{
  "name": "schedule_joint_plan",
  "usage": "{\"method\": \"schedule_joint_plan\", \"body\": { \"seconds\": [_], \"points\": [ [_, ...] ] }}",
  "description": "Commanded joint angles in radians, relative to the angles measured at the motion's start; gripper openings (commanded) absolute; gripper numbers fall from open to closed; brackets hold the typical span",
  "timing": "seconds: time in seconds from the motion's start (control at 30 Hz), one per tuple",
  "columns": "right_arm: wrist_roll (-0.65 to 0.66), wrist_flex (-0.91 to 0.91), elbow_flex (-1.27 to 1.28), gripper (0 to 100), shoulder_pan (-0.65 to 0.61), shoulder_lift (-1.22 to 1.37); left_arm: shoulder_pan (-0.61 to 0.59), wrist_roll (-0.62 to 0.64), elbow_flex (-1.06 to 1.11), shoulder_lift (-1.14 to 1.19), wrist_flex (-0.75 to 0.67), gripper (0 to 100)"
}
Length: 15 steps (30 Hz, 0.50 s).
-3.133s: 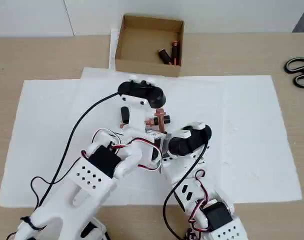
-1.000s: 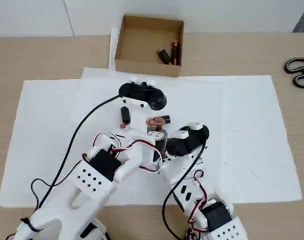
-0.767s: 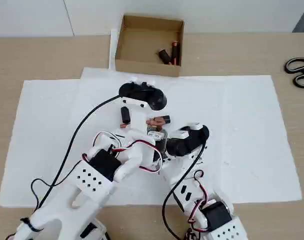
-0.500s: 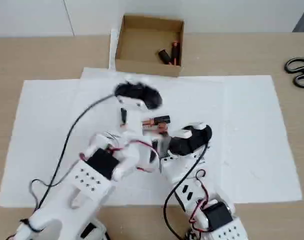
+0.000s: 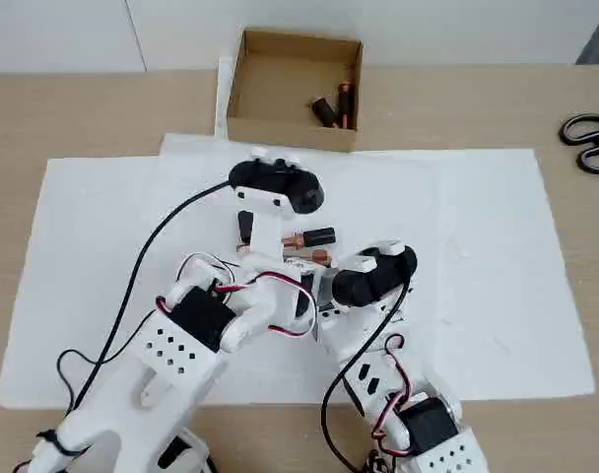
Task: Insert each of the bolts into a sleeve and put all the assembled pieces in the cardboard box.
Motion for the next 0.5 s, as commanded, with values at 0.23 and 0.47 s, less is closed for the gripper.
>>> {"method": "schedule_joint_plan", "body": {
  "seconds": [0.23, 0.47],
  "points": [
    [0.009, -0.019, 0.009, 0.3, 0.008, -0.018, -0.238, -0.015, -0.062, -0.011, 0.015, 21],
    [0.009, -0.022, 0.009, 0.3, 0.021, -0.018, -0.293, -0.032, -0.082, -0.011, 0.057, 21]
  ]
}}
